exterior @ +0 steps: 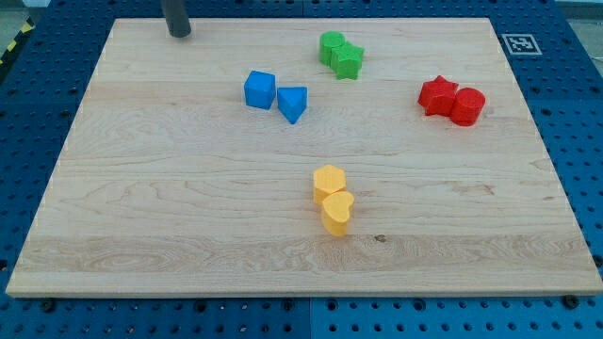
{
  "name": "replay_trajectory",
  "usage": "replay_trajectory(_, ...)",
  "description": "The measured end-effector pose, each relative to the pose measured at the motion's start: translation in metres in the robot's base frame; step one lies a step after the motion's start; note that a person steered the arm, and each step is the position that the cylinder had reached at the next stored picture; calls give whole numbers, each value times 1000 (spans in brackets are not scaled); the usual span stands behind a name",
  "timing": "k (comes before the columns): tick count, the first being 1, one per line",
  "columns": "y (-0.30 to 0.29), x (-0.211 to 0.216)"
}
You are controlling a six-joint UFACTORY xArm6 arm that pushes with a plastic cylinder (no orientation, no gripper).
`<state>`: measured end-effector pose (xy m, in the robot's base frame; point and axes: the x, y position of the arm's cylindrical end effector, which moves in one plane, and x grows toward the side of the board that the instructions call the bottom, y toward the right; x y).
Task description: Move your arm towards the blue triangle
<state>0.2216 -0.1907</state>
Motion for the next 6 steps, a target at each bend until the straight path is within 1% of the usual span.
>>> replay_trajectory(1,0,-2)
replay_trajectory(2,19,13)
replay_trajectory(4,156,77)
replay_trajectory(5,184,120)
replay_trajectory(6,185,155)
